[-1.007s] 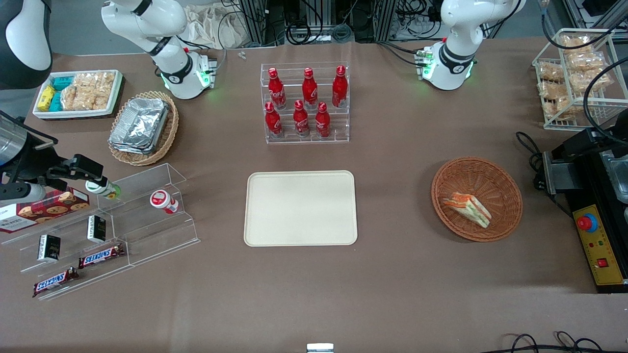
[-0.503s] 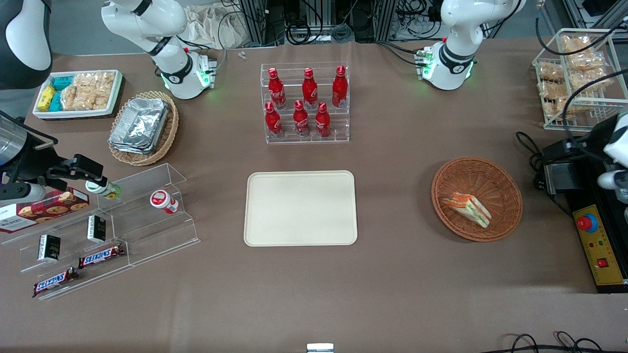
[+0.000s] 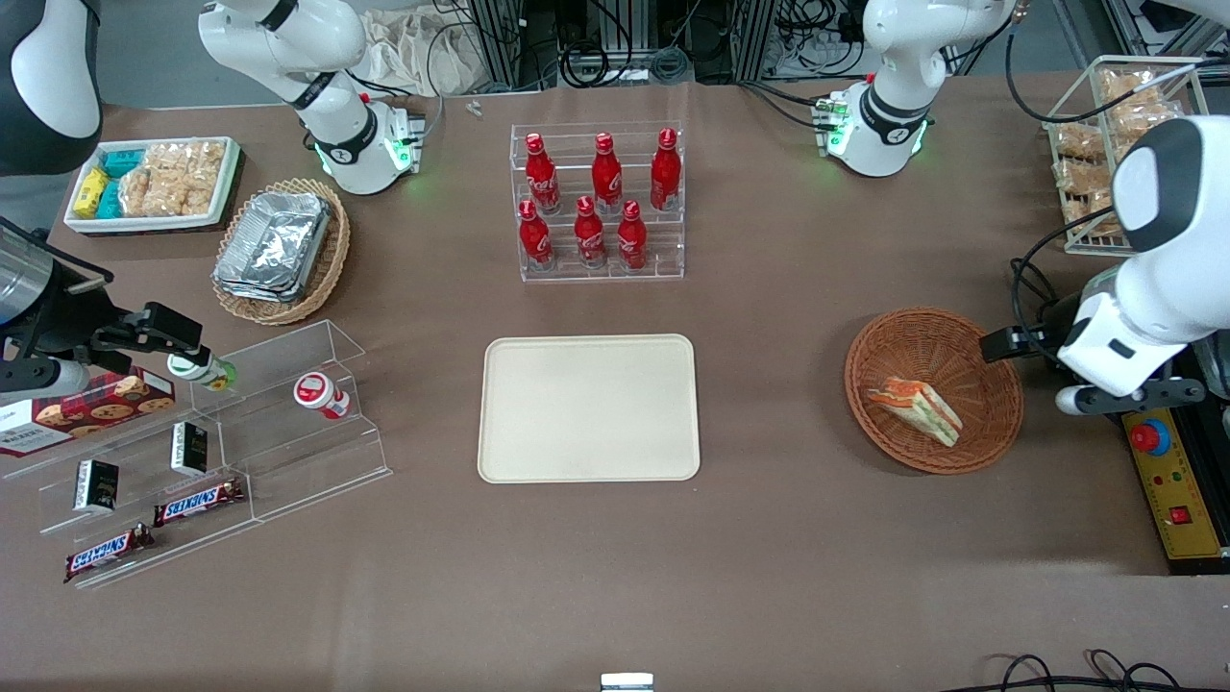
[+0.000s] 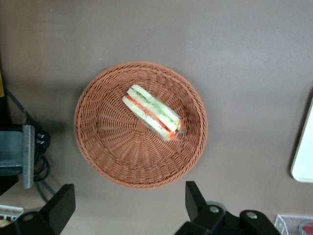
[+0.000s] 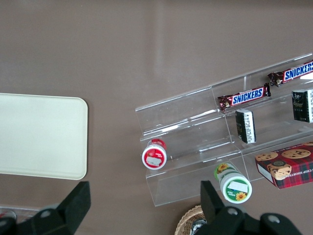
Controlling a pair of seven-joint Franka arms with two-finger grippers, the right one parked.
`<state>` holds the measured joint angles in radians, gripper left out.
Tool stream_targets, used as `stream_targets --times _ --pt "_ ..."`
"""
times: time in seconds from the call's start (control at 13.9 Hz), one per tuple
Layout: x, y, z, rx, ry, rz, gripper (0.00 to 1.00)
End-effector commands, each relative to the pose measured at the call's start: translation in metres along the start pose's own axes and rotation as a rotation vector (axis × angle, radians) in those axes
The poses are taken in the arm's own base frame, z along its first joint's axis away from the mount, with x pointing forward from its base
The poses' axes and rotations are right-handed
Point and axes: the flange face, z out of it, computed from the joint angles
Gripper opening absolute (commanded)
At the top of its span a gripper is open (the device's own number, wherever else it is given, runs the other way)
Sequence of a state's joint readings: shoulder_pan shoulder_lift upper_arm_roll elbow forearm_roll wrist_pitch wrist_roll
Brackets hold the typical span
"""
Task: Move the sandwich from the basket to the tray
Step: 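Move the left gripper over the wicker basket toward the sandwich, then lower the open left gripper around the wrapped sandwich and close it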
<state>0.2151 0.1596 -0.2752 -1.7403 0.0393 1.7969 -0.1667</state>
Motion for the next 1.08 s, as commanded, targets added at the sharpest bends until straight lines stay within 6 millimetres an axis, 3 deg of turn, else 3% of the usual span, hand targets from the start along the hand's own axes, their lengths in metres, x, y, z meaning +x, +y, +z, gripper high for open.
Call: stream_targets --times 0.0,0.14,0.43,0.65,1.01 --pt "-0.021 0.002 0.023 0.017 0.023 -0.089 1.00" --pt "-0.024 0.012 0.041 0.015 0.030 -0.109 1.00" --pt "-0.025 0.019 0.079 -0.003 0.058 -0.315 0.99" --pt "-0.017 0.020 0.101 -0.028 0.052 -0.581 0.99" --pt "-0.011 0.022 0.139 -0.045 0.042 -0.784 0.99"
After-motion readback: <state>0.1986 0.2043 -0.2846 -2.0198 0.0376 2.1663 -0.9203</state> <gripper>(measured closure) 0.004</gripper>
